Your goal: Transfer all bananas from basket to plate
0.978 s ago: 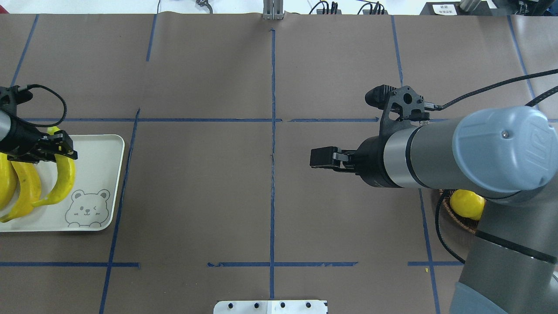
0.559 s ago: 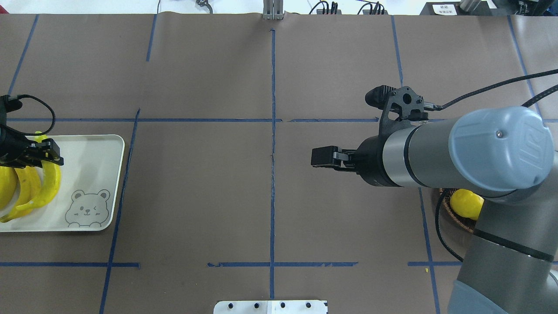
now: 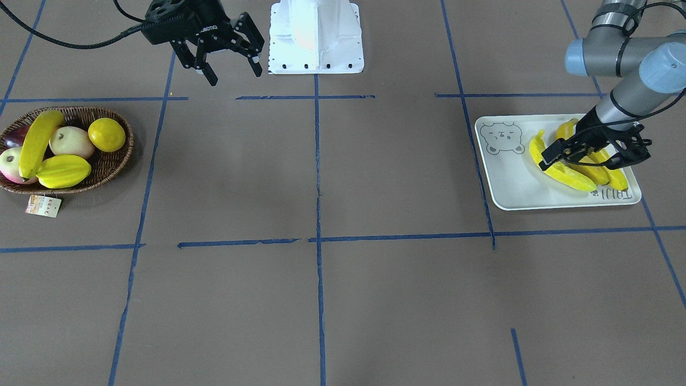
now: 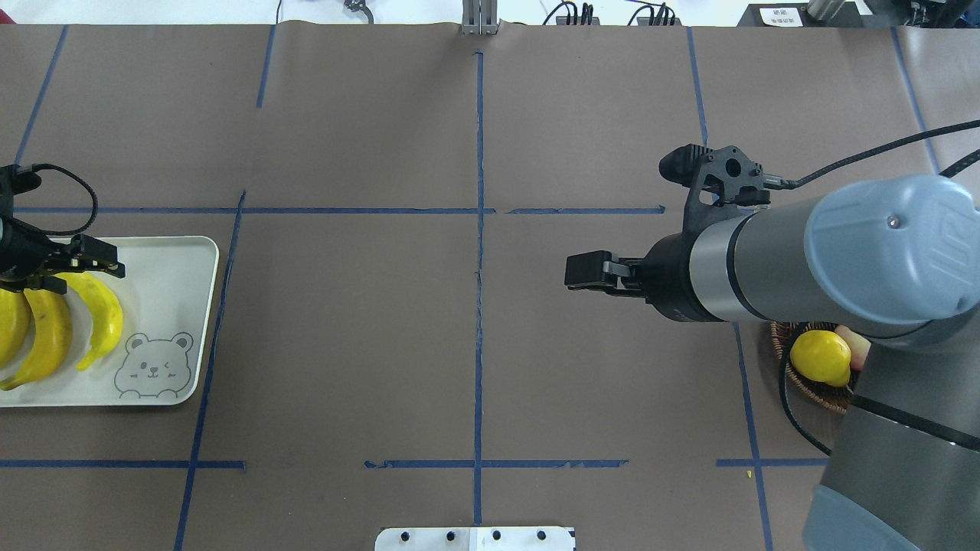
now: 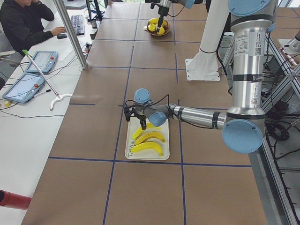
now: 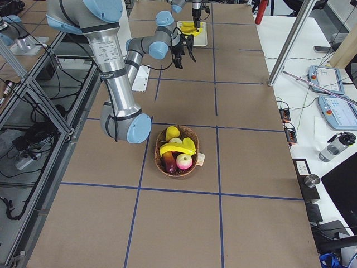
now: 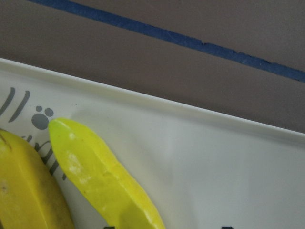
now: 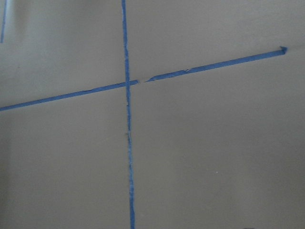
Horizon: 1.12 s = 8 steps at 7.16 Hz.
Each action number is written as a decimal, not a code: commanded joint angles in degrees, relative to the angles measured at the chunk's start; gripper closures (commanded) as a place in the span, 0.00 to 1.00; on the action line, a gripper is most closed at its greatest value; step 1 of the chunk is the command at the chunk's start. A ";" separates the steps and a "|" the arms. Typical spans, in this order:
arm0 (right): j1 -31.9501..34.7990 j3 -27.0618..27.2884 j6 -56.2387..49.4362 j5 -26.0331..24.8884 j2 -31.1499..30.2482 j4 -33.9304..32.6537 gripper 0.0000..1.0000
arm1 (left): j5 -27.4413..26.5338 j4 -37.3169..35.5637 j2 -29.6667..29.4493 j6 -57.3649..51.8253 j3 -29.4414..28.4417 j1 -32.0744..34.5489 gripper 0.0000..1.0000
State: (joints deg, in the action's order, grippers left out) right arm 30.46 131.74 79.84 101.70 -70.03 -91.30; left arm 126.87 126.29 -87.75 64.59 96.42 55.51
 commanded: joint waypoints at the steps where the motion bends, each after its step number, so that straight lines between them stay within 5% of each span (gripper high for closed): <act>1: 0.65 5.07 -2.39 0.42 -9.88 -1.17 0.00 | 4.75 -2.78 -0.23 0.36 5.06 3.35 0.00; 3: 3.80 9.14 -9.76 0.77 -20.10 0.49 0.00 | 4.79 -11.62 -4.24 1.42 11.13 3.73 0.00; 5: 10.12 7.66 -22.03 6.83 -28.20 2.97 0.00 | 4.44 -15.02 -9.18 5.44 11.51 2.33 0.00; 8: 15.49 -2.24 -32.43 7.19 -31.75 2.97 0.00 | 3.38 -14.94 -11.91 8.62 11.60 -0.92 0.00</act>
State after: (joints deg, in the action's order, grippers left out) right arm 43.44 133.76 51.99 108.54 -101.03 -88.37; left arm 130.34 111.42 -98.50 72.16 108.06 55.74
